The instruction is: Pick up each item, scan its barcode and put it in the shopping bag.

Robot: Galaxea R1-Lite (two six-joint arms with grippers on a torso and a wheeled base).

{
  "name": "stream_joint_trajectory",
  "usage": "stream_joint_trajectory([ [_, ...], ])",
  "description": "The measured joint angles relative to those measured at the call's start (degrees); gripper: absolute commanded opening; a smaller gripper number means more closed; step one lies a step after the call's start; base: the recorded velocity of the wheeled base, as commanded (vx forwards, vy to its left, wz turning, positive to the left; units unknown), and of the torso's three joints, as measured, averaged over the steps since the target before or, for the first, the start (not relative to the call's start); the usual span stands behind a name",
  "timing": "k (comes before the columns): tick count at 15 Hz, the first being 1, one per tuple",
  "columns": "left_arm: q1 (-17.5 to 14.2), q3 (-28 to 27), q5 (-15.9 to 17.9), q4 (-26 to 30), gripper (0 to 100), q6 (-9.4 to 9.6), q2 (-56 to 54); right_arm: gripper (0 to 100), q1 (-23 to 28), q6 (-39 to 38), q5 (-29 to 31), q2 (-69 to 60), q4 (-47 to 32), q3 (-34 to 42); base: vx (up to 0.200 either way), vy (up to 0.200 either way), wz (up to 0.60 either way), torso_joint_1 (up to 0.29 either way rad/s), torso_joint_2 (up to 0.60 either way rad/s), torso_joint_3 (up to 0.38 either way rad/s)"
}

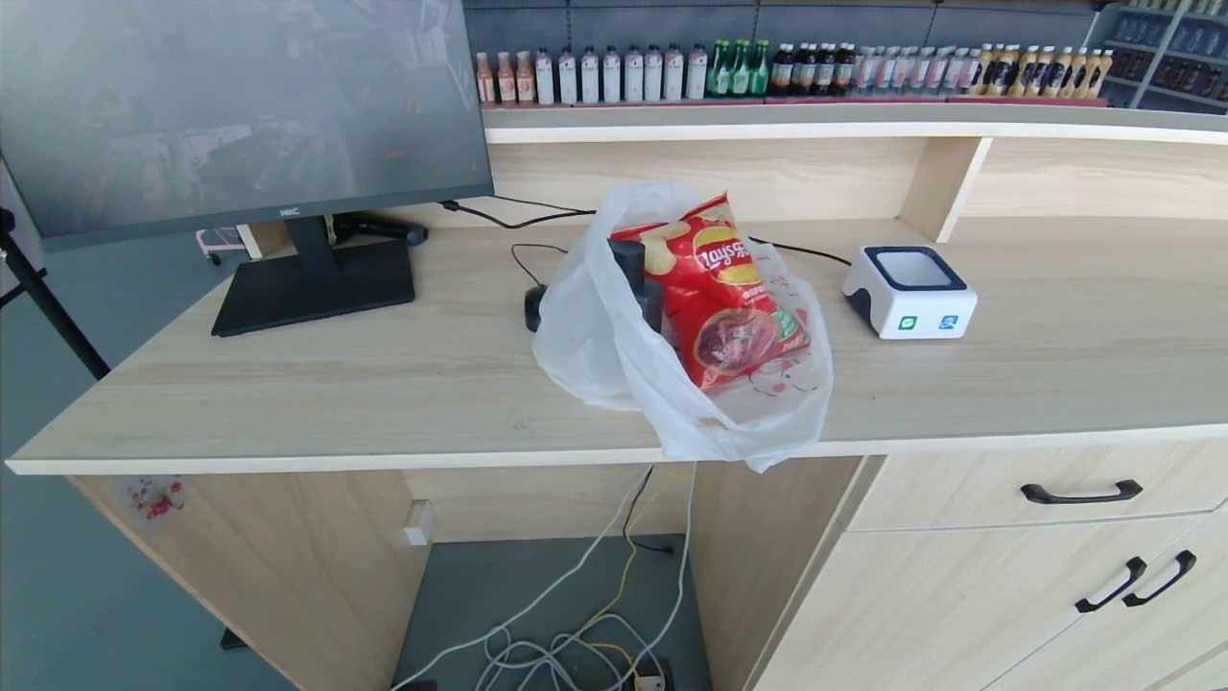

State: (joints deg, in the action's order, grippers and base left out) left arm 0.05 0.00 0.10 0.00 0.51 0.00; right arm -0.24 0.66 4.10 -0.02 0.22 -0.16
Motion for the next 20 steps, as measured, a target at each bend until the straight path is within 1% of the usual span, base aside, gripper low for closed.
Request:
stream_joint_trajectory([
  [16, 0.0, 0.0, 0.0, 0.0, 100, -0.76, 0.0, 100, 0.0, -0.3, 0.0, 0.0, 0.0, 0.0, 0.0, -0.2, 0.0, 0.002, 0.0, 0.004],
  [20, 0.0, 0.0, 0.0, 0.0, 100, -0.76, 0.0, 100, 0.0, -2.0, 0.1, 0.0, 0.1, 0.0, 0.0, -0.2, 0.0, 0.005, 0.0, 0.001],
])
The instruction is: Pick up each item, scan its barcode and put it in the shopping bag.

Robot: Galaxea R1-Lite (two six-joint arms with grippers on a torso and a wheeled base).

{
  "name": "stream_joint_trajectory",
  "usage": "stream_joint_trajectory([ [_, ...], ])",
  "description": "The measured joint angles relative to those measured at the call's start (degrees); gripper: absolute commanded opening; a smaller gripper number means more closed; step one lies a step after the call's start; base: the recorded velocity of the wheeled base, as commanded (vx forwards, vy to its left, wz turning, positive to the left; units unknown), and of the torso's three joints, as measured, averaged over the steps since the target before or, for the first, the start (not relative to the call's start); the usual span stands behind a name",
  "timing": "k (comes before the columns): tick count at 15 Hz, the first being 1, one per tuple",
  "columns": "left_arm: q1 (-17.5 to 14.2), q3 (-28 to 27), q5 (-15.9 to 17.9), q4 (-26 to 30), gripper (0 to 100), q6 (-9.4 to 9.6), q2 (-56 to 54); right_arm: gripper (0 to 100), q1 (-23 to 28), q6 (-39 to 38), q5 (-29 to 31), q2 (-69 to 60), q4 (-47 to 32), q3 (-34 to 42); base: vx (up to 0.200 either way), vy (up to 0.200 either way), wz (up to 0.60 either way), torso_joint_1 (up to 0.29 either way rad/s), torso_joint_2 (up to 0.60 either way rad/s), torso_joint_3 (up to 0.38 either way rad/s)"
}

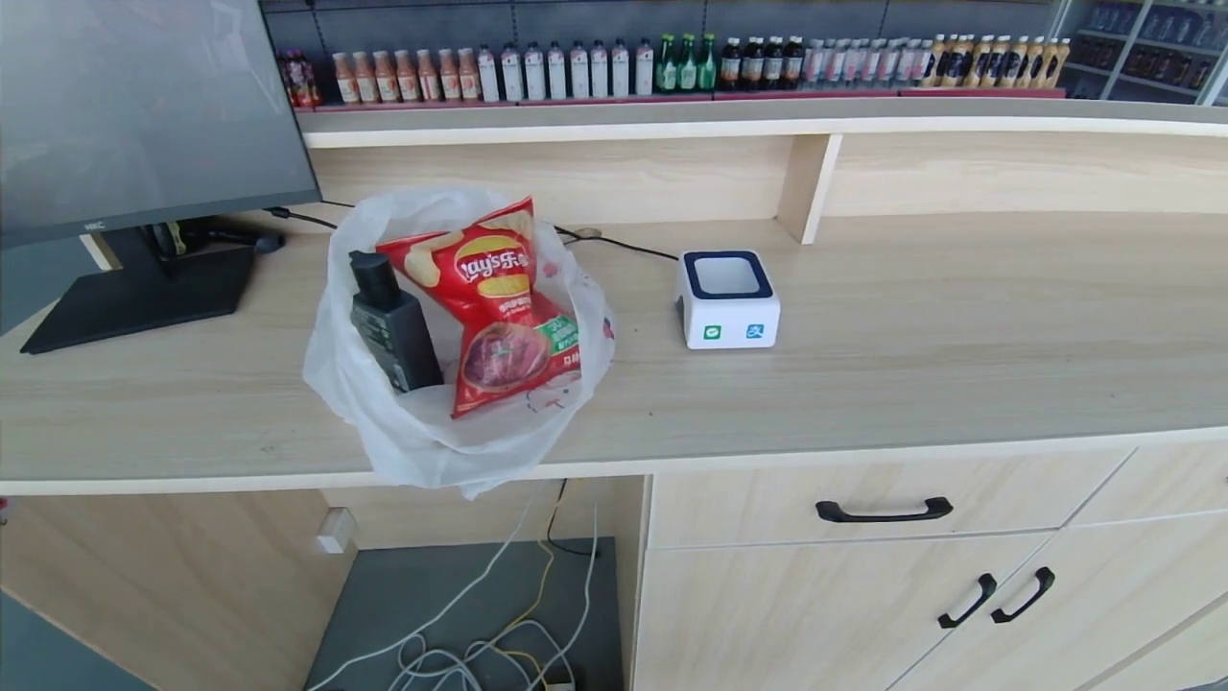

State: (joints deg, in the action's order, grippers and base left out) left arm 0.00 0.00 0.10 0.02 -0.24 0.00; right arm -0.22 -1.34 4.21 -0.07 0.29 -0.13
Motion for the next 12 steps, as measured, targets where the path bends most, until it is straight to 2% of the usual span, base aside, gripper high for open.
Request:
stream_joint_trajectory([
  [7, 0.0, 0.0, 0.0, -0.1, 100, -0.07, 0.0, 100, 0.0, 0.0, 0.0, 0.0, 0.0, 0.0, 0.0, -0.2, 0.0, 0.002, 0.0, 0.002],
  [12, 0.0, 0.0, 0.0, 0.0, 100, 0.13, 0.0, 100, 0.0, 0.5, 0.0, 0.0, 0.0, 0.0, 0.0, 0.0, 0.0, 0.0, 0.0, 0.0],
])
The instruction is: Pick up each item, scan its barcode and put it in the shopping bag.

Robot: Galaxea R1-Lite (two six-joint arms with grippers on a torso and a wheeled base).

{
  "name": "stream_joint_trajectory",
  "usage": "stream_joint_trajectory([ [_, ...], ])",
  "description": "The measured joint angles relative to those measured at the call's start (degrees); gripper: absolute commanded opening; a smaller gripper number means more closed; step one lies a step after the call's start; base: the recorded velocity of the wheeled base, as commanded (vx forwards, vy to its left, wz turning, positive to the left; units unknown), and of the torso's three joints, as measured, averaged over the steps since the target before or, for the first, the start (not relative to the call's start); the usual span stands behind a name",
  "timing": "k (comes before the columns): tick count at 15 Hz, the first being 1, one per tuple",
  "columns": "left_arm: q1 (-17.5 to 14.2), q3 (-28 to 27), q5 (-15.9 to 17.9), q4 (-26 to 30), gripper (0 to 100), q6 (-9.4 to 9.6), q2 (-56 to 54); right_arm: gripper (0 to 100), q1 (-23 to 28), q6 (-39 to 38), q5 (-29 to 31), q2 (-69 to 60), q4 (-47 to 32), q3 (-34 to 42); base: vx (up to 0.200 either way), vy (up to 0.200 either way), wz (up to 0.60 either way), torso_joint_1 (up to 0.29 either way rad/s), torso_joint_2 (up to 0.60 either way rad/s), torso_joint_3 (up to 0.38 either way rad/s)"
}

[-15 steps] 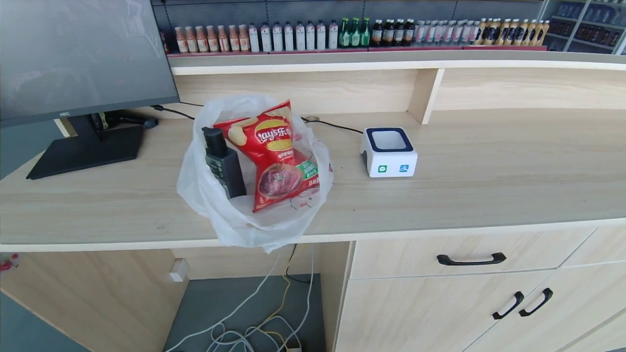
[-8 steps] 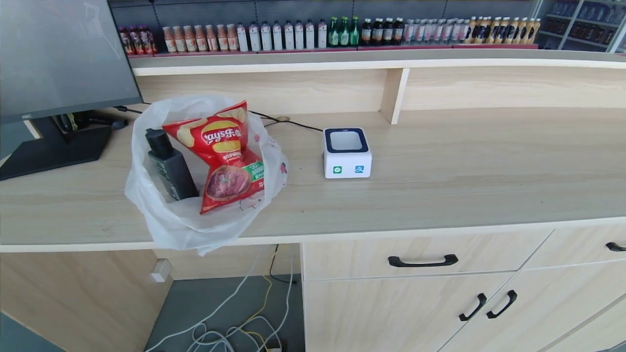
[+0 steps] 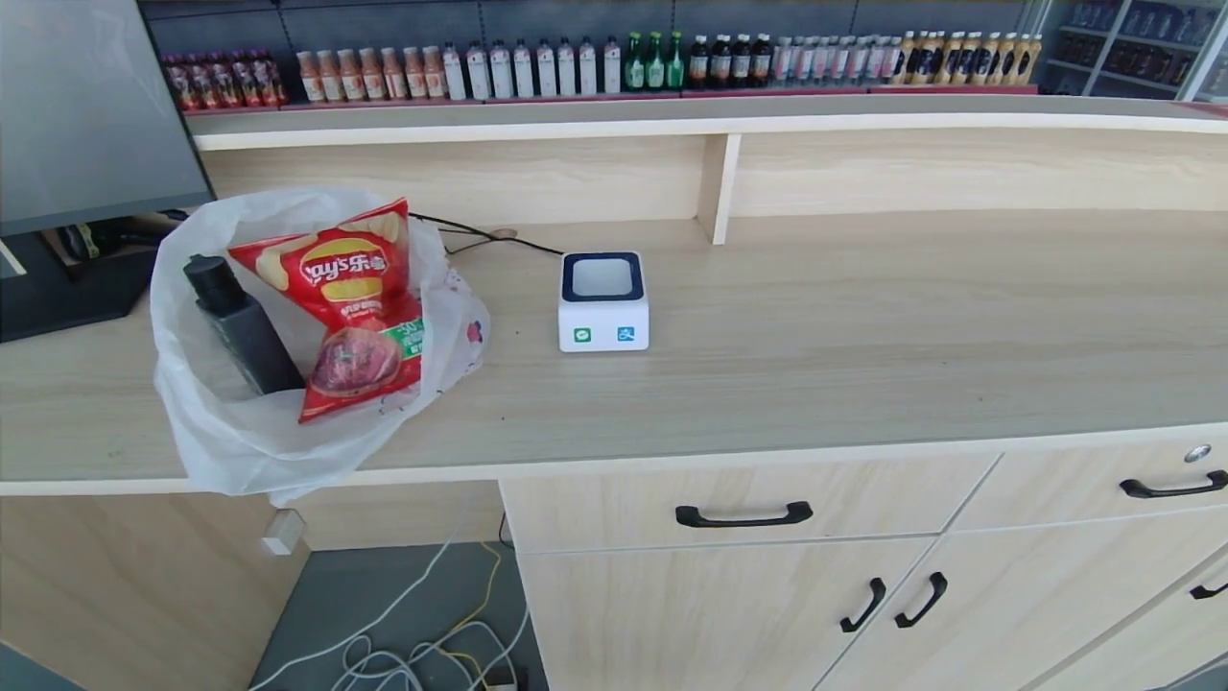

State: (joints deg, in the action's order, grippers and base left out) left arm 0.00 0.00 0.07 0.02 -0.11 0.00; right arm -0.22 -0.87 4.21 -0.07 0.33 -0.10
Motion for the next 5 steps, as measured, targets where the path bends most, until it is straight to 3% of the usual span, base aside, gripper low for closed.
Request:
stream_joint_trajectory([
  [5, 0.0, 0.0, 0.0, 0.0, 100, 0.29, 0.0, 100, 0.0, 0.0, 0.0, 0.0, 0.0, 0.0, 0.0, 0.0, 0.0, 0.0, 0.0, 0.0],
])
